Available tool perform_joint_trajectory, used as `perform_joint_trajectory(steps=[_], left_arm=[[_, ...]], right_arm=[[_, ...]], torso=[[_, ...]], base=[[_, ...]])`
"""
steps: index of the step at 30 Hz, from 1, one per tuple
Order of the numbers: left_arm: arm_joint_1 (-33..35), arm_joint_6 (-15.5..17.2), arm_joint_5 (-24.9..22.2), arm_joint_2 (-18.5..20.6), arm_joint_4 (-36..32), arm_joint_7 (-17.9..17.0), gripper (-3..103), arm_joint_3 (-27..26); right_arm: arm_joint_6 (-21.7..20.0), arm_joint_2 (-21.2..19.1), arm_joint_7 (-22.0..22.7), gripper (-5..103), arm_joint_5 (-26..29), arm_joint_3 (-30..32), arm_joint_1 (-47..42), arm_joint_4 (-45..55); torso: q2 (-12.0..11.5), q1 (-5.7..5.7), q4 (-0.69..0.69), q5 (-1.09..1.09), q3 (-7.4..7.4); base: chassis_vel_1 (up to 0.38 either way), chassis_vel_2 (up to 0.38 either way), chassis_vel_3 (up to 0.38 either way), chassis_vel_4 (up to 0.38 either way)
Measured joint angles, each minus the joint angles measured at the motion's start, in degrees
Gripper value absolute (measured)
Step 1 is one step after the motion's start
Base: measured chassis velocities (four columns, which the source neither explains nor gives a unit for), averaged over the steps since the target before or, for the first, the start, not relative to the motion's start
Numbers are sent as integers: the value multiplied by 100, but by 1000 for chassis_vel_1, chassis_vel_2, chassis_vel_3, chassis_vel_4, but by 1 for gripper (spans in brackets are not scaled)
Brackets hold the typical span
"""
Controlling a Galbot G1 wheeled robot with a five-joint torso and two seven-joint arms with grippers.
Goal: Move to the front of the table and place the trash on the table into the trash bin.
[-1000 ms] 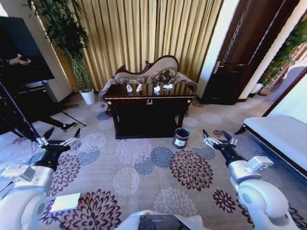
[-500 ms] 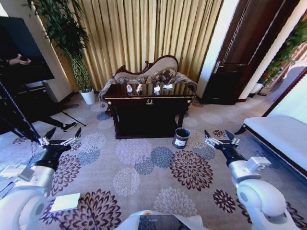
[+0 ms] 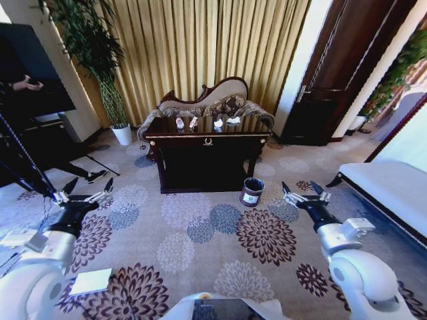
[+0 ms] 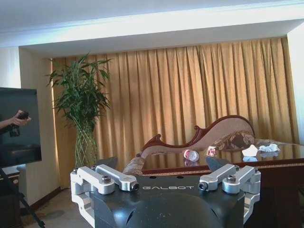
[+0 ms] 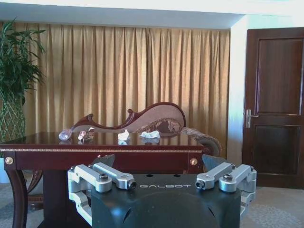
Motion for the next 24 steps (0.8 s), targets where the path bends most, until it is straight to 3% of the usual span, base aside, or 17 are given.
perform_joint_trajectory(steps=[13,24], left_arm=[[-16,-1,-1,2,41,0,100,14],[7,-7,-7,-10,3,1,100,7]], right_arm=[[-2,-9,-16,100,12,-15,15,-27],[-2,20,-19,100,11,1,-2,-41]], torso=[[1,-2,0,0,-1],[-1,1,-1,4,1]], base=[[-57,68,56,-62],[-275,252,249,-229]])
